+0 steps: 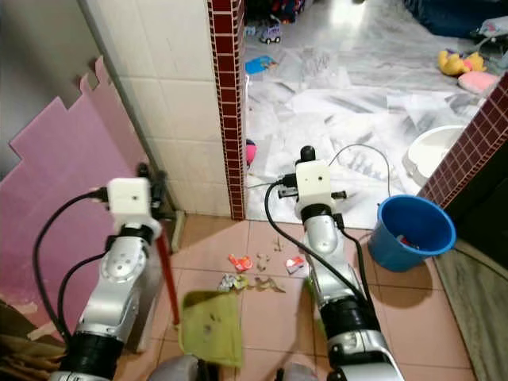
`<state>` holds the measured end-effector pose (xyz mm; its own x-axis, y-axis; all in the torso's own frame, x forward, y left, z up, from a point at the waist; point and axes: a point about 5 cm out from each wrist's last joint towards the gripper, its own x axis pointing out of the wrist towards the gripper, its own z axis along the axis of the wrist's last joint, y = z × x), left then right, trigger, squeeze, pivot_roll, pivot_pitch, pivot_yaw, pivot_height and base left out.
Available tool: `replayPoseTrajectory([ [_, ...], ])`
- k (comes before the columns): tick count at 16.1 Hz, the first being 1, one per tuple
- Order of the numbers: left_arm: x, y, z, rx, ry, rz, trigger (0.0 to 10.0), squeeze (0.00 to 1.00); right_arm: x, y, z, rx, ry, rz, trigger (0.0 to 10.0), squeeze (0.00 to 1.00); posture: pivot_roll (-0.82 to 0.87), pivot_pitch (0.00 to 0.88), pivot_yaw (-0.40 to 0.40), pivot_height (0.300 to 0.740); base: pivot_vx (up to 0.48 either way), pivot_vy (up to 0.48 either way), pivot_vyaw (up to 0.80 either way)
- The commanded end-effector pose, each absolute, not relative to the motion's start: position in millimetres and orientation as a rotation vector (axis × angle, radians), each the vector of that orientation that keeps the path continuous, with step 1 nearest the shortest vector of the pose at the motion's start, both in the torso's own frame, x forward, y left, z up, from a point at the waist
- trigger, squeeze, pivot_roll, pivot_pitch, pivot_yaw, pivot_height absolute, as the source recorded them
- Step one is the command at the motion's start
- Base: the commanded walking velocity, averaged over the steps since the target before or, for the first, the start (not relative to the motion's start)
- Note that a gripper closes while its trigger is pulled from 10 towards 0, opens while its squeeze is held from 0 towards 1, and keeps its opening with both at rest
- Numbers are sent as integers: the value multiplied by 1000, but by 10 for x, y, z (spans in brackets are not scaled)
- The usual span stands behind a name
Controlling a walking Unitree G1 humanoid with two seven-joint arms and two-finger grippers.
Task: Sweep floor
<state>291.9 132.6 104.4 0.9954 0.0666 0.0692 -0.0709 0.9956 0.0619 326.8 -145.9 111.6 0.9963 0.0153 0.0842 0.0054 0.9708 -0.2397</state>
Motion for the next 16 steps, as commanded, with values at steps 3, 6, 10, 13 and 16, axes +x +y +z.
replayPoseTrajectory([
  [3, 2994, 1392, 1130, 61, -99, 145, 10000, 0, 3314, -1412, 1243, -251, -154, -16, 10000, 0, 27, 0, 44, 740, 0, 0, 0],
  [6, 2975, 1428, 1140, 93, -114, 213, 10000, 0, 3324, -1445, 1242, -265, -154, -31, 10000, 0, 36, 0, 29, 740, 0, 0, 0],
  [10, 2985, 1555, 1234, 108, -153, 254, 10000, 0, 3373, -1531, 1219, -284, -139, -82, 10000, 0, 110, 0, -18, 740, 0, 0, 0],
  [13, 2942, 1533, 1202, 92, -143, 277, 10000, 0, 3420, -1467, 1240, -285, -146, -59, 10000, 0, 125, 0, -33, 740, 0, 0, 0],
  [16, 2954, 1560, 1225, 106, -153, 284, 10000, 0, 3429, -1484, 1234, -287, -150, -68, 10000, 0, 128, 0, -31, 740, 0, 0, 0],
])
